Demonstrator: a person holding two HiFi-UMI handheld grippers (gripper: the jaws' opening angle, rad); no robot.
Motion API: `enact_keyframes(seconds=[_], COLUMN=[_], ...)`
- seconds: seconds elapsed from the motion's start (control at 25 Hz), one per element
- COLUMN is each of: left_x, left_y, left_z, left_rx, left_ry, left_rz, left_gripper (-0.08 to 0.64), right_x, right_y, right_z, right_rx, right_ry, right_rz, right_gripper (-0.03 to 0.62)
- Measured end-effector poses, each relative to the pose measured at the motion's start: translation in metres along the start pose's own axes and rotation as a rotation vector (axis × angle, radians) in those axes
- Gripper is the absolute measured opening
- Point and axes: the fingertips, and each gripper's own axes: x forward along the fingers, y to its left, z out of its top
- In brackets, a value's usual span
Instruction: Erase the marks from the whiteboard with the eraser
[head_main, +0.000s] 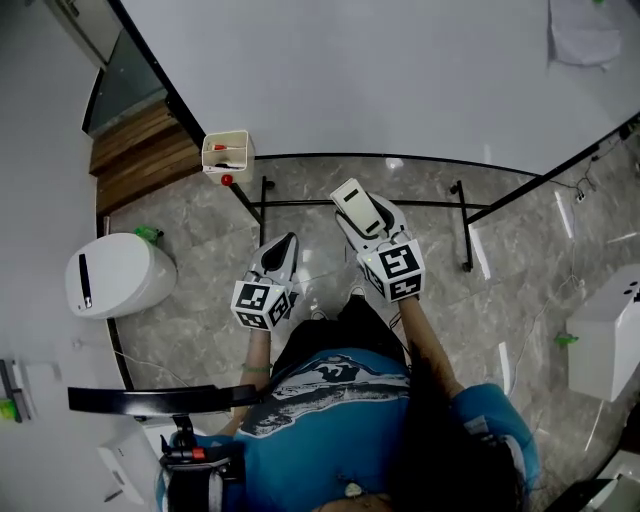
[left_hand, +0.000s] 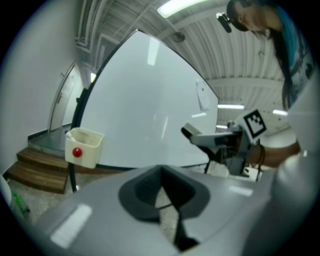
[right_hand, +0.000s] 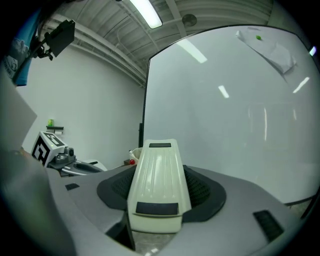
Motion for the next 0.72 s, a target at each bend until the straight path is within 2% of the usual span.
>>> enact_keyframes(seconds=[0.28,0.56,0.72], left_x=[0.026,0.052,0.065], left_y=[0.011,0.021,0.024], left_z=[0.015,0.04,0.044], left_rx=[0.005,0.017,0.027], left_ry=[-0.016,-0.053,-0.049], left_rz=[-0.011,-0.003,-0.005], left_gripper=[0.005,0.005,0.005], right_x=[0.031,0.053,0.05], right_y=[-0.06,-0.111,-0.146], right_z=[0.076,0.167,0.221], right_rx=[-0.165,-0.4,-0.461], right_ry=[-0.11,-0.225,-0.312], right_rz=[-0.075,-0.174,-0.25], right_gripper=[0.262,0.262,0.262])
